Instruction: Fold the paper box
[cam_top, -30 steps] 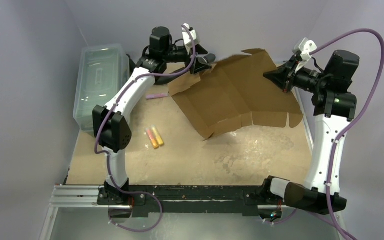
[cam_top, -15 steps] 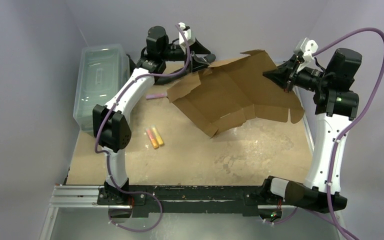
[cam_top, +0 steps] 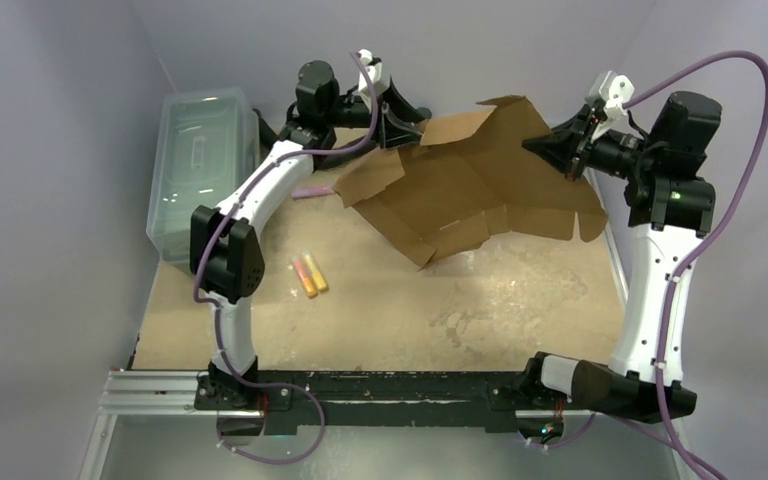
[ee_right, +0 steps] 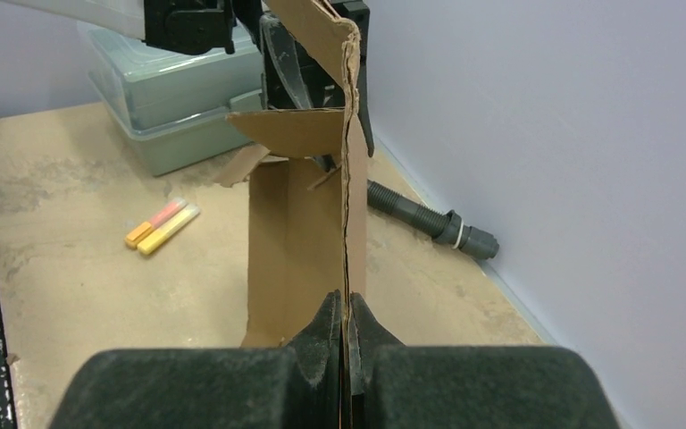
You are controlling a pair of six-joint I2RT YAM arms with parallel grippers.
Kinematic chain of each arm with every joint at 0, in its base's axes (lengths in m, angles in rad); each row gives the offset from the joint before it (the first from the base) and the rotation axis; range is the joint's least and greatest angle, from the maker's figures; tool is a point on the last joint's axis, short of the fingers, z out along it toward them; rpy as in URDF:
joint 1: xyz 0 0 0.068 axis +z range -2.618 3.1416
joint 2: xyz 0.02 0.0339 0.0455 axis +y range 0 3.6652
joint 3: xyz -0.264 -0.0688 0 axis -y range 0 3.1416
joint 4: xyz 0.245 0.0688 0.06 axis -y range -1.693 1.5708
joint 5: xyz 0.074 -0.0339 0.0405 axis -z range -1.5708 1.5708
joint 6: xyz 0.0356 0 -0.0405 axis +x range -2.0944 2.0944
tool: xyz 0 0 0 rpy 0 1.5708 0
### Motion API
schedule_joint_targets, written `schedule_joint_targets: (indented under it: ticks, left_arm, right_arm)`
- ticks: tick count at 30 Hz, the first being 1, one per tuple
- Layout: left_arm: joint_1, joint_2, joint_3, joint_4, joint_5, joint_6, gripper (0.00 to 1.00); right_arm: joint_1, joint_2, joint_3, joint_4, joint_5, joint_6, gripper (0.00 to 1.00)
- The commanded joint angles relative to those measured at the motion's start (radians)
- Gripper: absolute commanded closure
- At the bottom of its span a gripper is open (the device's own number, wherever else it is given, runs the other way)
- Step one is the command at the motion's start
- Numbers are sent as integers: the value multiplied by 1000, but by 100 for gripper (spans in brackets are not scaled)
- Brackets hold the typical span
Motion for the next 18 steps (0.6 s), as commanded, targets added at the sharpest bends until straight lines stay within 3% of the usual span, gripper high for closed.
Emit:
schedule_joint_targets:
  ticks: [1, 5, 16, 18]
  left_arm:
    - [-37, 14, 3, 73, 38, -35, 64]
    - [-39, 15, 9, 73, 33, -36, 100]
    - [-15, -17, 9, 91, -35, -69, 100]
    - [19, -38, 7, 85, -138, -107, 75]
  right_arm:
    - [25, -2, 42, 19, -41, 7, 100]
    - [28, -1, 39, 17, -32, 1, 100]
    - [27, -3, 24, 17, 86, -4, 100]
    - [26, -2, 20, 26, 145, 13, 100]
